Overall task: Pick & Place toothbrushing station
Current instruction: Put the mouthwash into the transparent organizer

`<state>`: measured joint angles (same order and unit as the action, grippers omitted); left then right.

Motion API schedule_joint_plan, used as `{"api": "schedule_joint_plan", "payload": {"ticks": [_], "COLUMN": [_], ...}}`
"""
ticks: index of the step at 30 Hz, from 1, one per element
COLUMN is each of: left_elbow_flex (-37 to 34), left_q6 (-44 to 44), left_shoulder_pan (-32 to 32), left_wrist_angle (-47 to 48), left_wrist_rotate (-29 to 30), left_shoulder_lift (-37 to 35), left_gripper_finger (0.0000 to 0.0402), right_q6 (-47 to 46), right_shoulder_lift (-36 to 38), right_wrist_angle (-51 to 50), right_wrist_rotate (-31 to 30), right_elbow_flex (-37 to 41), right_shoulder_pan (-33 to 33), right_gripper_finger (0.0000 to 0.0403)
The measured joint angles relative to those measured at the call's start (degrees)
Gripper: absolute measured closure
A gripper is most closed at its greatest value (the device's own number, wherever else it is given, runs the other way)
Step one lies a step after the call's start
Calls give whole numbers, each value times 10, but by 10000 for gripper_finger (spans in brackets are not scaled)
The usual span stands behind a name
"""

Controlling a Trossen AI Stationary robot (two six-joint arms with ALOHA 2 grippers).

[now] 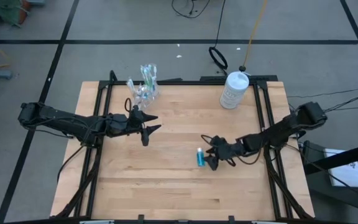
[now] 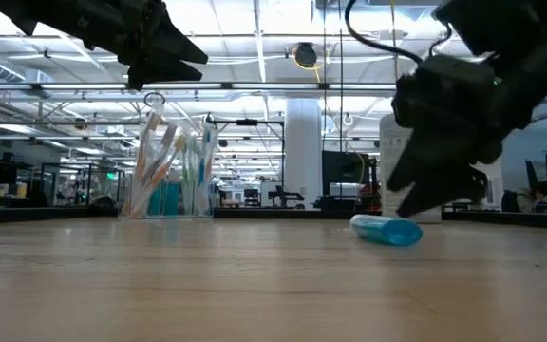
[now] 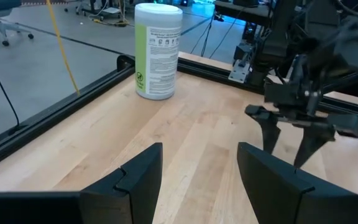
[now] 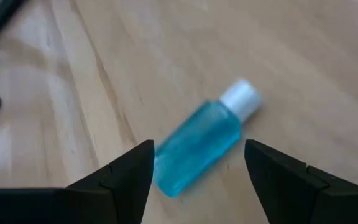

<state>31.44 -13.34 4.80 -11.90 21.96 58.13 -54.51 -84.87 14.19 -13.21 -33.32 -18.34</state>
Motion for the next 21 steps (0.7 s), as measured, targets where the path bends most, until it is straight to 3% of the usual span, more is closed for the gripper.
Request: {"api": "schedule_joint_plan", "payload": {"ticks": [6, 13, 21], "left_elbow_flex": [0, 0, 0], "left_q6": [-9, -9, -5], "left_shoulder_pan": [0, 0, 0], "left_wrist_angle": [0, 1, 1], "left_wrist_rotate": [0, 0, 0], "left_shoulder_lift": [0, 0, 0], "left_gripper_finger": [188, 188, 188], "right_q6": [-4, 41, 138], "right_shoulder_lift": [-58, -143, -199], "right_wrist_angle": [44, 156, 206], "right_wrist_rotate": [-31, -14, -20], "right_elbow_flex": [0, -2, -2], "right_shoulder_pan": [8, 21, -13], "right_gripper_finger": [143, 127, 161]}}
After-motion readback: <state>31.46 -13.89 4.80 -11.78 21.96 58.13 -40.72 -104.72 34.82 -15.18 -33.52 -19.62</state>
